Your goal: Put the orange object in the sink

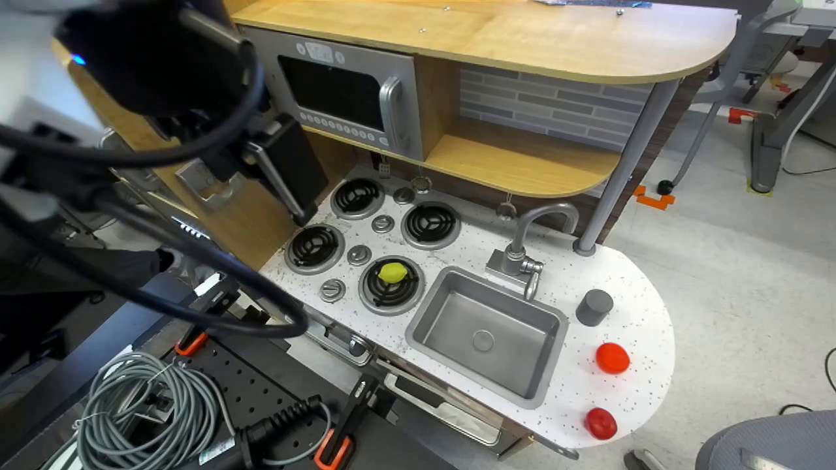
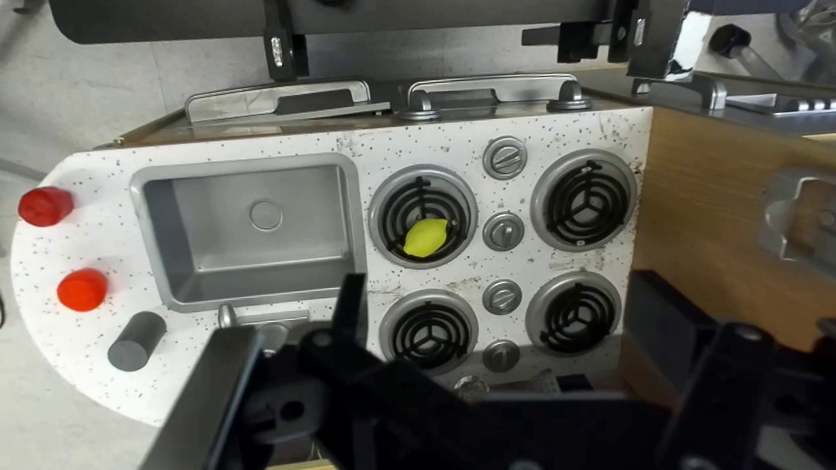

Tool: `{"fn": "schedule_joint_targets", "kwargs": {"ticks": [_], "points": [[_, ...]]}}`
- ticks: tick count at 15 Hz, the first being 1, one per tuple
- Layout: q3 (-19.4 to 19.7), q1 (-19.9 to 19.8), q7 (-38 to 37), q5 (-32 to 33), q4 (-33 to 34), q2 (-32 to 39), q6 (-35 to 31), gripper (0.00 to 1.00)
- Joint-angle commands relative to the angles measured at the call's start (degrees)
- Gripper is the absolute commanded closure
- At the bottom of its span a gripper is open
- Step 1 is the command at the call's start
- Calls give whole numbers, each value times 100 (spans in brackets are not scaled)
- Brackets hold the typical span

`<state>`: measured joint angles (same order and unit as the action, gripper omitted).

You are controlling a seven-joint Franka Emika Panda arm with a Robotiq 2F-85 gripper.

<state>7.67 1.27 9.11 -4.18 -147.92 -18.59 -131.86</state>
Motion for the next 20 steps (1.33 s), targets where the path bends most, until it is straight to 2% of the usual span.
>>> {"fn": "schedule_joint_targets", "kwargs": {"ticks": [1, 10, 15, 20], "points": [[47, -218, 136, 1, 713, 1061, -14, 0], [309, -1064, 864, 89, 2130, 2915, -221, 0], [326, -1664, 1322, -19, 3298, 4003, -126, 0], [320, -2312, 1450, -33, 4456, 4930, -119, 0]]}}
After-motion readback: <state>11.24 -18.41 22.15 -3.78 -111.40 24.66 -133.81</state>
